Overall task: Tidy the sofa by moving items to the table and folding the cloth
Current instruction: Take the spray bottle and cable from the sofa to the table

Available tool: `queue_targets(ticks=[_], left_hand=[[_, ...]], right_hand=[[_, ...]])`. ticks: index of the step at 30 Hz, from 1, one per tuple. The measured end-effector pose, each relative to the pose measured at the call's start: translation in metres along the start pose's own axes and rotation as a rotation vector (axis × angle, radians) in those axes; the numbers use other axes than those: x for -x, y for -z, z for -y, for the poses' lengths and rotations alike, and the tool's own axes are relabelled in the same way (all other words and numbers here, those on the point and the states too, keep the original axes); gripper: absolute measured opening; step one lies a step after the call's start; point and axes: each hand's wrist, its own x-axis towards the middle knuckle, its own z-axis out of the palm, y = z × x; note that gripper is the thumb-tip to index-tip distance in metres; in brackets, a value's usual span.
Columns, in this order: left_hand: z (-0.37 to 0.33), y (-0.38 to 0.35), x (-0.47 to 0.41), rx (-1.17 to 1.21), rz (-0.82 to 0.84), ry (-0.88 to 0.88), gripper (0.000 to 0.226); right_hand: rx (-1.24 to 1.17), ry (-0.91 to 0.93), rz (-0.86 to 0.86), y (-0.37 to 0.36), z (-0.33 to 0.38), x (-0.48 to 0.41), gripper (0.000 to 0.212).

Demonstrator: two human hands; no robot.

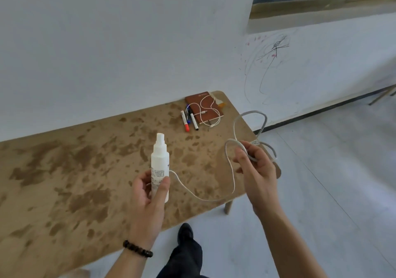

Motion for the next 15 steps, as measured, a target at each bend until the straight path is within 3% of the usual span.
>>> queue_targets(ticks=[6, 9, 15], left_hand=[[-0.023, -0.069, -0.129, -0.088, 0.025, 0.035, 0.036], [-0.025, -0.100, -0.172, -0.139, 0.040, 0.032, 0.033], [-0.007, -0.159, -0.228, -0.246, -0.092, 0.074, 0.033]], right_hand=[[-0.014, -0.083, -0.011, -0.028, 0.008, -0.140, 0.036], [-0.037, -0.126, -0.030, -0.035, -0.002, -0.203, 0.020], [-0.038, -0.291, 0.037, -0.049, -0.054, -0.327, 0.022]])
